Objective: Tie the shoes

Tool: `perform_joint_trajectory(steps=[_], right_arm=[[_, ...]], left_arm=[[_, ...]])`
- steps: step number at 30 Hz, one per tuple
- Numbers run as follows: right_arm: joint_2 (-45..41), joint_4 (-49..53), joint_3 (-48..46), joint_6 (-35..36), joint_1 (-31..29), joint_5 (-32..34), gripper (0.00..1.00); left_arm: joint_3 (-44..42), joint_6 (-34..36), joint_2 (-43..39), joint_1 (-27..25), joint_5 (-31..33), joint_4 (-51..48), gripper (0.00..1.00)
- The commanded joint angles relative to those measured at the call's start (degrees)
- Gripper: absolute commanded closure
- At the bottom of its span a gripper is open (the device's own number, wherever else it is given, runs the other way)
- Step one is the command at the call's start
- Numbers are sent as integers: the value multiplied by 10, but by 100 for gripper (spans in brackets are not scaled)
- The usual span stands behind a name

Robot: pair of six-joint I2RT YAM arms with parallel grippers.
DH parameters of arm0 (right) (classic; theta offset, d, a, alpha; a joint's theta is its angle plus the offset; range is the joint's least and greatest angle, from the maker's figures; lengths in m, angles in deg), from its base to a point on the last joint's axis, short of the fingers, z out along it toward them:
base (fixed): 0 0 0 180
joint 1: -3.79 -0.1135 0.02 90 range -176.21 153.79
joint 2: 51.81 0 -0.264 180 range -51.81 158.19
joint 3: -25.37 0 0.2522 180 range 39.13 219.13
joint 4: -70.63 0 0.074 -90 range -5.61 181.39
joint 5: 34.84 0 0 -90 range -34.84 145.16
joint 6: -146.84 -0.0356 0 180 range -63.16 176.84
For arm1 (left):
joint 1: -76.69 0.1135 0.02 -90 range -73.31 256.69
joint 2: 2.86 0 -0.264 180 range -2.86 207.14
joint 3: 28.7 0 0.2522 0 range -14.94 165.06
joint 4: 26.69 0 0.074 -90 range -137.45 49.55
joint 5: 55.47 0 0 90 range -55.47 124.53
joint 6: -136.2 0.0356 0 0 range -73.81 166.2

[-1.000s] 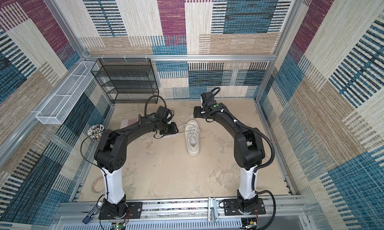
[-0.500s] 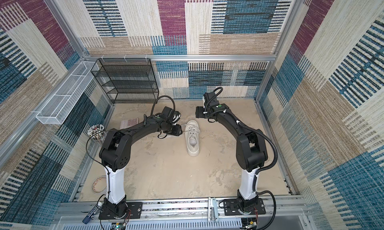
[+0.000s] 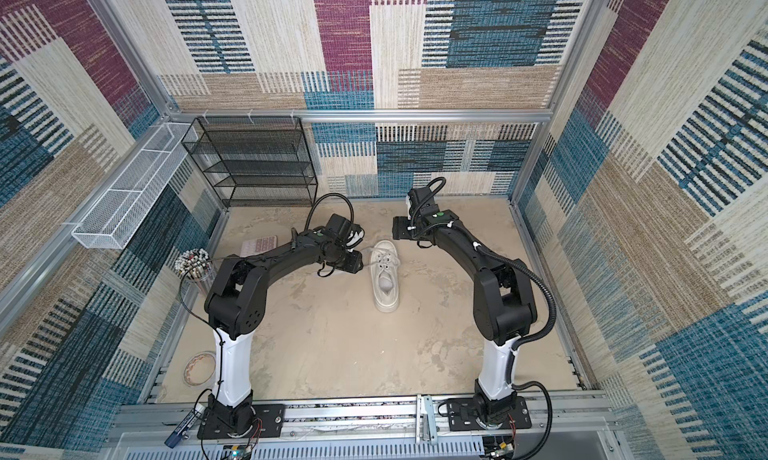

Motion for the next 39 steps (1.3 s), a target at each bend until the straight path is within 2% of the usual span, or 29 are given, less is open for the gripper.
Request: perform_joint_trajectory(steps=[1,7,14,27,39], right_arm=[[-5,-11,-4,3,0,3,22],[-1,-21,-9,-4,0,-4,22],[-3,-22,-14,1,3,-2,22],[-19,-28,-29,4,17,-9,22],[-17,-26,-27,5,19,-10,22]], left_arm=[[-7,-59,-13,7,-10,-14,56],[-27,-129,-34,-4,-3,-11,59],[-9,-172,-13,-12,20,-35,63],[71,-159,40,-15,33,-78,61],[83,-154,61,-15,41,-78,56]])
